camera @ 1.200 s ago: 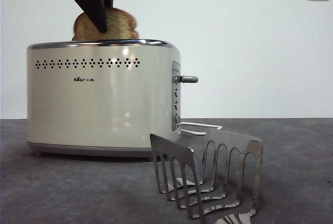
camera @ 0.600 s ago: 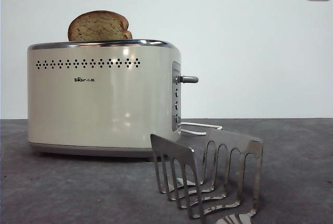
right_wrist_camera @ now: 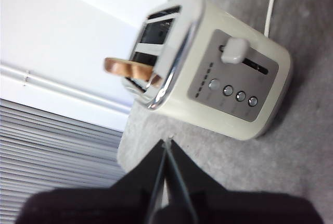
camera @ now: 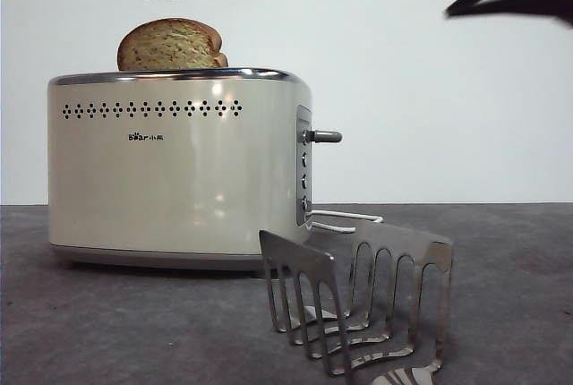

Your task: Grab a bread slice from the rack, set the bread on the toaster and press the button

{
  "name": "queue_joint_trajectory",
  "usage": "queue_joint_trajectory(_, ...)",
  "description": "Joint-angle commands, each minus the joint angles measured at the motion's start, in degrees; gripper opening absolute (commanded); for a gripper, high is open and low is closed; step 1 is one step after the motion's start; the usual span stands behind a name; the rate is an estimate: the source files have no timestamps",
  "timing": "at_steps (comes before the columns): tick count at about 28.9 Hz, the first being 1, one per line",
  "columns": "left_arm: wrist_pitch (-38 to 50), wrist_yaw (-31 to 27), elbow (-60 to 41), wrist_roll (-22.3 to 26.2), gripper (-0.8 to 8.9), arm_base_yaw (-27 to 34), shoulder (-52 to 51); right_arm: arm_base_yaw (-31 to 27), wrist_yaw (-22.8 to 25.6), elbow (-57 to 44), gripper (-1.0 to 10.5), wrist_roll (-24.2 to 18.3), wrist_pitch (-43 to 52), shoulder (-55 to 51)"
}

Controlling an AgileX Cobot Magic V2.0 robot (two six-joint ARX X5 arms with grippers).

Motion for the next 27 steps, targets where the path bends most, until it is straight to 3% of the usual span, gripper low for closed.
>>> queue_joint_trajectory(1, 0.17, 0.17, -1.38, -1.75, -0.09, 0.02, -1.99, 2.08, -0.35, 4.48, -0.1, 1.75, 0.85, 6.93)
queue_joint_trajectory(6, 0.17, -0.61, -7.63, -1.79, -0.09, 0.02, -6.29, 5.95, 1.09, 14.27, -0.1, 0.74, 0.55, 18.25)
queue_joint_trajectory(14, 0.17, -12.0, -20.24, -2.12, -0.08, 0.04, -13.94, 9.22, 4.44, 27.1, -0.1, -3.67, -8.26, 31.23)
queue_joint_trajectory(17, 0.17, -12.07, -22.86, -3.19, -0.08, 0.02, -15.74, 9.66, 5.68, 29.62, -0.1, -5.75, -10.97, 34.01)
queue_joint_trajectory(27, 0.17, -12.07, -23.8, -4.02, -0.08, 0.02, -17.59, 10.8, 8.15, 30.38, -0.1, -6.58, -11.19, 39.45)
